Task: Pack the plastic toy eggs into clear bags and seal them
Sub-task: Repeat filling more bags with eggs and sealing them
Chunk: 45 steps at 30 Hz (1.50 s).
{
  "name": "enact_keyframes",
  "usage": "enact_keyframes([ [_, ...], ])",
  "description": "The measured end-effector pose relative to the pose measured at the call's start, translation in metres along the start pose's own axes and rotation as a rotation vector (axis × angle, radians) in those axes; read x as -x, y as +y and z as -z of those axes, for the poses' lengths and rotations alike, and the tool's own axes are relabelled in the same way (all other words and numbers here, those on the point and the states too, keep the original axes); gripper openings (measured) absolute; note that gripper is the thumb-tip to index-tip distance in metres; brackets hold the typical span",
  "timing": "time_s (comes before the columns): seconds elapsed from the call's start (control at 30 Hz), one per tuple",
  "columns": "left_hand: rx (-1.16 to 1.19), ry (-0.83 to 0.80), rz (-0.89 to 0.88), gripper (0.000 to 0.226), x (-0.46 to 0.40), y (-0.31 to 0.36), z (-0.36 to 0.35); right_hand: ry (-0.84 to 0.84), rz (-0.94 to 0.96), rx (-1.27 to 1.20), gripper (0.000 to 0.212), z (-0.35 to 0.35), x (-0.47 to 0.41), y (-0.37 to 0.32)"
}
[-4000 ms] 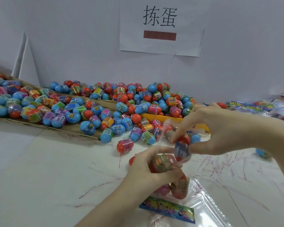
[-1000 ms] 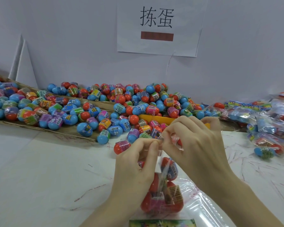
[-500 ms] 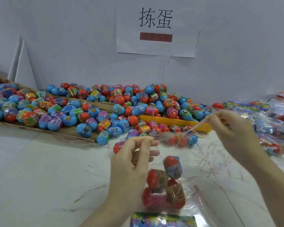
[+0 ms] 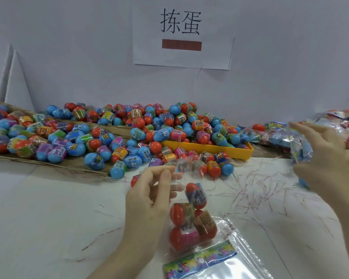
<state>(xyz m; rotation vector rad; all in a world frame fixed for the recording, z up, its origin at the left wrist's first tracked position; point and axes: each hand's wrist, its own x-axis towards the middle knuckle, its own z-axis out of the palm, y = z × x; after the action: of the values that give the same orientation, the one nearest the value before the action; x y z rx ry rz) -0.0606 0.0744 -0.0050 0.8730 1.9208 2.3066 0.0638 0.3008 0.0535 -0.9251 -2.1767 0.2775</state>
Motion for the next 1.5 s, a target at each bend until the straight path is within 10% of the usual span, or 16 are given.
enact_keyframes([
  [0.13,0.004,0.004,-0.004,0.022,-0.001,-0.001,0.001,-0.585,0.045,-0.416,0.047,0.015,0.012,-0.023],
  [0.2,0.009,0.003,0.003,0.023,-0.001,0.000,0.000,-0.570,0.001,-0.060,0.129,0.005,0.012,-0.009],
  [0.23,0.012,0.010,0.004,0.022,-0.001,-0.001,0.000,-0.581,-0.038,0.083,0.138,0.003,0.014,-0.008],
  [0.33,0.011,0.015,-0.001,0.020,-0.002,-0.001,0.001,-0.319,-0.045,-0.071,0.061,0.004,0.006,-0.005],
  [0.53,-0.002,0.009,-0.005,0.019,-0.003,-0.001,0.001,0.007,-0.015,0.160,0.052,0.001,0.010,-0.017],
  [0.67,-0.017,0.001,-0.007,0.021,-0.002,0.000,0.002,0.065,0.039,-0.129,0.038,0.001,0.005,-0.016],
  [0.83,-0.013,0.000,-0.008,0.021,-0.002,0.000,0.002,-0.764,-0.108,-0.231,0.115,-0.008,0.006,-0.017],
  [0.9,-0.013,-0.005,-0.008,0.021,-0.002,0.001,0.001,-1.033,-0.150,-0.707,0.105,-0.001,0.008,-0.019],
  [1.03,-0.002,-0.009,-0.001,0.021,-0.002,0.001,0.002,-0.870,-0.337,-1.328,0.072,-0.006,0.002,-0.028],
  [1.13,0.009,-0.001,0.013,0.020,-0.002,0.001,0.001,-0.415,-0.706,-0.977,0.078,-0.010,0.000,-0.042],
  [1.2,0.015,-0.006,0.018,0.020,-0.002,0.001,0.001,-0.547,-0.585,-1.356,0.083,-0.014,-0.011,-0.053],
  [1.33,0.028,-0.010,0.029,0.017,-0.002,0.001,0.002,-0.478,-0.485,-1.125,0.051,-0.026,0.013,-0.048],
  [1.4,0.054,-0.009,0.056,0.016,-0.003,0.001,0.002,-0.244,-0.411,-1.036,0.091,-0.030,0.017,-0.057],
  [1.5,0.129,-0.005,0.147,0.015,-0.007,0.001,0.002,-0.534,-0.248,-1.118,0.126,-0.030,0.029,-0.077],
])
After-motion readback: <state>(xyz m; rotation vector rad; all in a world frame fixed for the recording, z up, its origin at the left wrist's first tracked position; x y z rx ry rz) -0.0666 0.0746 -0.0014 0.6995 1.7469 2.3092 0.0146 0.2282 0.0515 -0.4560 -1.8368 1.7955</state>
